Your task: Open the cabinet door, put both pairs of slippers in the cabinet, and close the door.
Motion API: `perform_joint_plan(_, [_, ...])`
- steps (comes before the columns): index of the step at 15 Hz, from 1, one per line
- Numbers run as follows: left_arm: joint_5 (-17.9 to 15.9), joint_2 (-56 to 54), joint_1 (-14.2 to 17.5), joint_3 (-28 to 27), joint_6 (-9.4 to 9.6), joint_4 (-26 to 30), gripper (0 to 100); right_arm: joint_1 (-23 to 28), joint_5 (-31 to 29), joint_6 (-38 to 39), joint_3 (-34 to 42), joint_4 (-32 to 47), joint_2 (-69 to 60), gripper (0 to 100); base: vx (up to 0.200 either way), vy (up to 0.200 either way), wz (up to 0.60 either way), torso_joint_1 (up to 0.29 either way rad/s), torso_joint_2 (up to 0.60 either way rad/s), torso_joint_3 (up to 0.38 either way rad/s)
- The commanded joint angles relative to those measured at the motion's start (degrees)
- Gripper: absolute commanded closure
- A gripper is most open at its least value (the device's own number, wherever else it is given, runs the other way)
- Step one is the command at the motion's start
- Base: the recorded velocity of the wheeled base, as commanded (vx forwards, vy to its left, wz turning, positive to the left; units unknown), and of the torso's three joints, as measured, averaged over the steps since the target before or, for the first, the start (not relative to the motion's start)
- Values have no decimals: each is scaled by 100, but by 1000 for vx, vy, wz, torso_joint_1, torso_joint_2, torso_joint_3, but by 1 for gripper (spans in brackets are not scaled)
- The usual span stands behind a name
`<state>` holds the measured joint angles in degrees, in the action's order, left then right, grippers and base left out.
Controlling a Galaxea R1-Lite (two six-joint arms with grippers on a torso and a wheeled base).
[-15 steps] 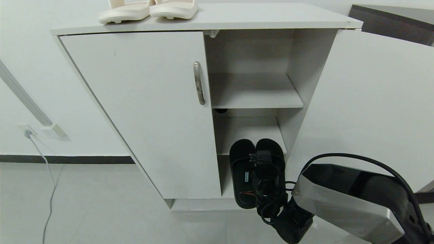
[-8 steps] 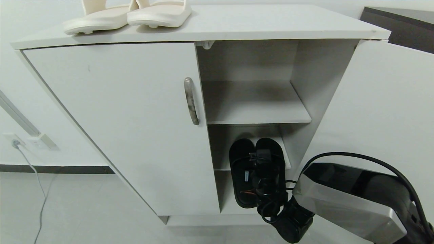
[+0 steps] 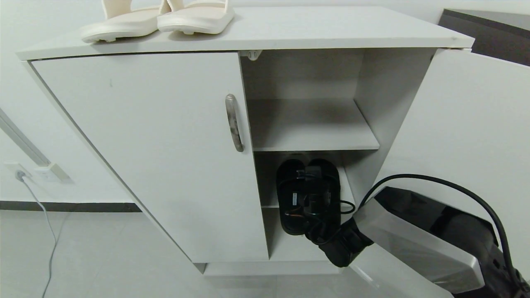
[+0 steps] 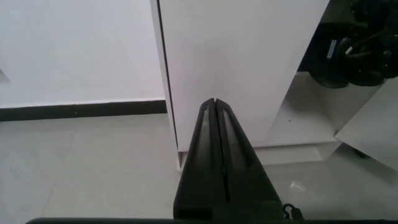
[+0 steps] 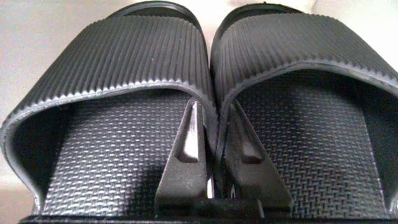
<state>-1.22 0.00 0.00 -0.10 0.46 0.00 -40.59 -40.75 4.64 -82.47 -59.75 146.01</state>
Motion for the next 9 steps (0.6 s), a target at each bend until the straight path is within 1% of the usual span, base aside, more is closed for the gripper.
perform_joint_plan(1, [-1, 9, 0, 1, -2, 0, 100, 104, 24, 1, -612, 279, 279, 100, 0, 0, 0, 0, 0, 0])
perform_joint_plan(6, [-1, 9, 0, 1, -2, 0, 100, 377, 50, 1, -1483, 736, 631, 100, 0, 0, 0, 0, 0, 0])
perform_joint_plan(9, [-1, 9, 0, 1, -2, 0, 100, 412, 50, 10, -1597, 824, 684, 100, 0, 0, 0, 0, 0, 0])
